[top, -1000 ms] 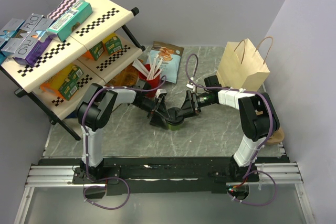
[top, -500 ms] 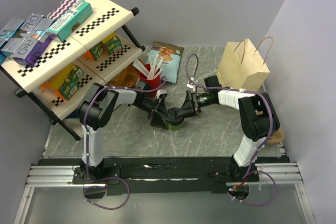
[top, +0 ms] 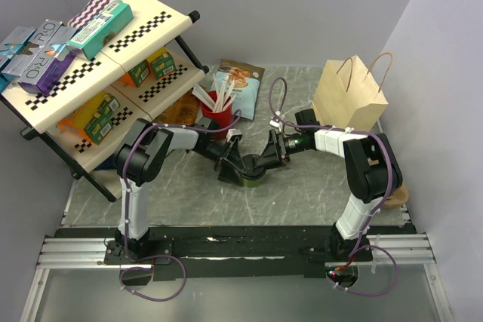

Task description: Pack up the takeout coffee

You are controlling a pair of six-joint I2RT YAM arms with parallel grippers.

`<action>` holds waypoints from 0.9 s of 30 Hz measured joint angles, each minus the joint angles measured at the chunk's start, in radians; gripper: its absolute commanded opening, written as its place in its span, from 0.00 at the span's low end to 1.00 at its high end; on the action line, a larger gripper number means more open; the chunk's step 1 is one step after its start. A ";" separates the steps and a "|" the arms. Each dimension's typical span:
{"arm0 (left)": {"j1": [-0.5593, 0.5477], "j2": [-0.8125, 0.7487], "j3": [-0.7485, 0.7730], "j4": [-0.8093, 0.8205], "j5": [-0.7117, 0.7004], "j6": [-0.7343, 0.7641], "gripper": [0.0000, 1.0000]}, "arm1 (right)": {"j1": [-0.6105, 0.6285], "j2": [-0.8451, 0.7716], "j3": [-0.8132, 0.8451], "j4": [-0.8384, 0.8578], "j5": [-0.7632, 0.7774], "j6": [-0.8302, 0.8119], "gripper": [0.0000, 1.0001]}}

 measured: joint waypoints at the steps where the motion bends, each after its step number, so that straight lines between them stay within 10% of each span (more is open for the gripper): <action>1: -0.002 0.002 0.002 0.003 0.000 -0.002 0.01 | -0.002 0.000 0.000 -0.002 0.001 -0.001 0.70; 16: -0.040 0.002 0.038 0.002 -0.039 0.014 0.02 | -0.017 -0.021 0.012 -0.072 0.035 -0.066 0.69; 27: -0.098 -0.145 0.009 0.011 -0.229 0.040 0.39 | -0.007 -0.035 0.058 -0.199 0.055 -0.203 0.70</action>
